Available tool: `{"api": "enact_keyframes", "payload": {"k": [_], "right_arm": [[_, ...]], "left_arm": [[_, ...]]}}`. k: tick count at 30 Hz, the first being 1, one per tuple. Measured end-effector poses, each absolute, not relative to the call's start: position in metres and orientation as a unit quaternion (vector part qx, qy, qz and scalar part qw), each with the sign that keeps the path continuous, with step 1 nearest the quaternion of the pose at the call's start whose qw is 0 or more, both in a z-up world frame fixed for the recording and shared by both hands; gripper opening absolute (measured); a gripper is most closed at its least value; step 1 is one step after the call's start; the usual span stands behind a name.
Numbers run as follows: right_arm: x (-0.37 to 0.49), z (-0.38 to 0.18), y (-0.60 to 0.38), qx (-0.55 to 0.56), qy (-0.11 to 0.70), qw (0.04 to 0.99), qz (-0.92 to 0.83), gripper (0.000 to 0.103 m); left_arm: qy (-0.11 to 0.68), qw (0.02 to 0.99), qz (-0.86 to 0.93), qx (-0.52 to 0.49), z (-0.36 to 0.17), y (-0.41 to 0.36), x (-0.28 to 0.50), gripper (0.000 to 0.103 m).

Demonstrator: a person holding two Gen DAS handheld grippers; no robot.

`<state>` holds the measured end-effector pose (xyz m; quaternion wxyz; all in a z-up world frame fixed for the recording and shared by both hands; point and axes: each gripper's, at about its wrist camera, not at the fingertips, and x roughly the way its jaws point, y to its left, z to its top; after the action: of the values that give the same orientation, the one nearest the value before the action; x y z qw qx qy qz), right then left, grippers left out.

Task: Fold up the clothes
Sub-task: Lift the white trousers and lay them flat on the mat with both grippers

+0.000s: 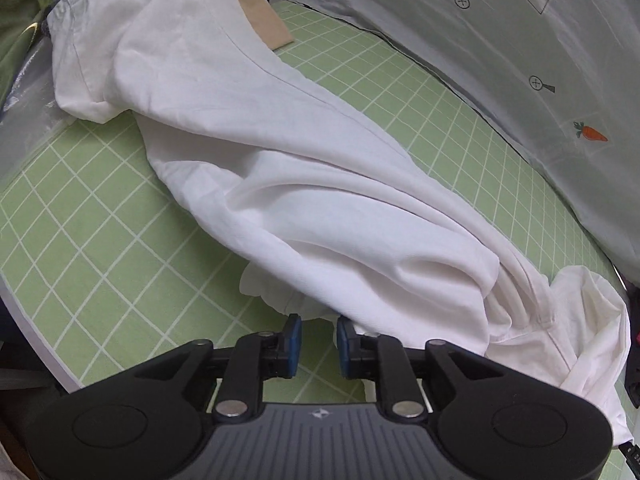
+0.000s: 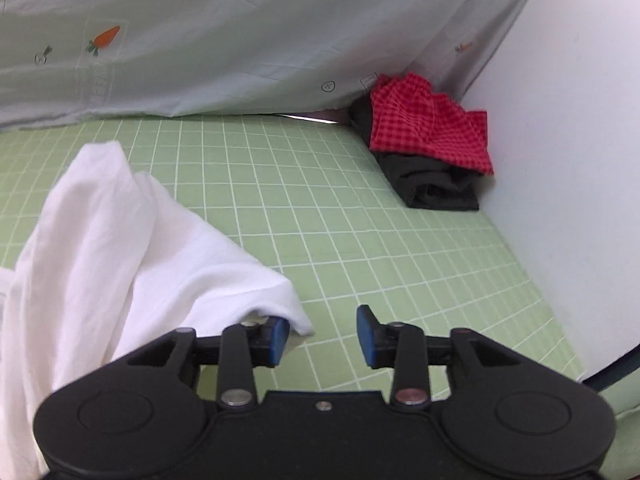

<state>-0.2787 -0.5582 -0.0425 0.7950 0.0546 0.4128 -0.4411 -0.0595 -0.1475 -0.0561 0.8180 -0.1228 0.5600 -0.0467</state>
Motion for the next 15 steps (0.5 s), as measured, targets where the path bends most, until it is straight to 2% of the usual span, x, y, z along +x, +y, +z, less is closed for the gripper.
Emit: {"api": "enact_keyframes", "payload": {"k": [1,3,7,9,15], "right_arm": [[-0.283,-0.040,-0.560,0.077,0.406,0.800,-0.436,0.045],[-0.281,-0.037,-0.561,0.102,0.397,0.809,-0.422,0.056],[-0.254,-0.035,-0.557,0.112,0.392,0.828,-0.386,0.072],[-0.240,-0.035,-0.554,0.117,0.389,0.836,-0.368,0.079],[-0.199,-0.033,-0.548,0.132,0.379,0.861,-0.313,0.081]], "left_arm": [[0.560,0.817,-0.038,-0.132,-0.053,-0.143,-0.061,0.033],[0.559,0.815,-0.021,-0.151,-0.048,-0.133,-0.064,0.041],[0.544,0.825,0.006,-0.152,-0.039,-0.119,-0.061,0.068],[0.537,0.829,0.020,-0.153,-0.035,-0.111,-0.060,0.070],[0.559,0.813,0.011,-0.163,-0.048,-0.118,-0.035,0.073]]}}
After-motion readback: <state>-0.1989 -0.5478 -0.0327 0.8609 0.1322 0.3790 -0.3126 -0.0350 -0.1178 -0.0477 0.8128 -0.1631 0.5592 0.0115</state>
